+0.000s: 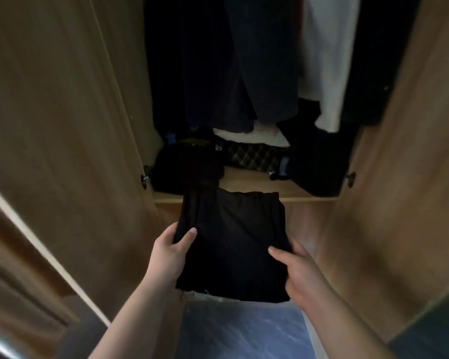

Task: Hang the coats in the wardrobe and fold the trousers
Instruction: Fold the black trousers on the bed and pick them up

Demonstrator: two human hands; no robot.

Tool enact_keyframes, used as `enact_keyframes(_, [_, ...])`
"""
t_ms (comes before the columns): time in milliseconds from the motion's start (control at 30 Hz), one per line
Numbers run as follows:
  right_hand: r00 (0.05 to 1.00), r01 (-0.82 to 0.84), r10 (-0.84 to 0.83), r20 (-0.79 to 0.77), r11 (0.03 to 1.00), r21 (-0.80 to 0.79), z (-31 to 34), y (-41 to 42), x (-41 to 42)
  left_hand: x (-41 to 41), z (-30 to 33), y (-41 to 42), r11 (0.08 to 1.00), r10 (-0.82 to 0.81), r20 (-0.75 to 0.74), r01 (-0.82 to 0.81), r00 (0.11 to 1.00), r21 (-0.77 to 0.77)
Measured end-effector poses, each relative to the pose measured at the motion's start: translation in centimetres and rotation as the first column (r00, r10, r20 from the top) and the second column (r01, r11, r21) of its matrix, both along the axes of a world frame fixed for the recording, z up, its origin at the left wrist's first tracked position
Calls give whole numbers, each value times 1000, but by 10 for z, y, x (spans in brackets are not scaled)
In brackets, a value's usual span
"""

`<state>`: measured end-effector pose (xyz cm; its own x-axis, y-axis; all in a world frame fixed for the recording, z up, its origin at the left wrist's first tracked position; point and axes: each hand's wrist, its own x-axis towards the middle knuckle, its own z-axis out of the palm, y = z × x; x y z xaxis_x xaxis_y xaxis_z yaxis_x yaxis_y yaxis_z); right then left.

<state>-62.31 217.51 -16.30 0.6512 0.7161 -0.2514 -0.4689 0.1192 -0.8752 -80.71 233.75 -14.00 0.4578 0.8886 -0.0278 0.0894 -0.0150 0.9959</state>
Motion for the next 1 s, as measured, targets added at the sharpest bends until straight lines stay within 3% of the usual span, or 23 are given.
enact_keyframes(267, [983,-182,182,6,983,27,7,131,117,88,20,96,986,155,-32,-153,987,68])
enact_keyframes(467, [948,-319,319,3,947,32,14,231,162,125,34,179,960,267,-99,-255,959,115])
enact_keyframes(867, [929,-371,371,-5,929,6,15,399,188,167,25,375,963,206,-133,-177,970,201])
enact_keyframes(1000, [915,-369,386,113,918,-149,12,445,194,179,11,425,944,280,-314,-201,907,263])
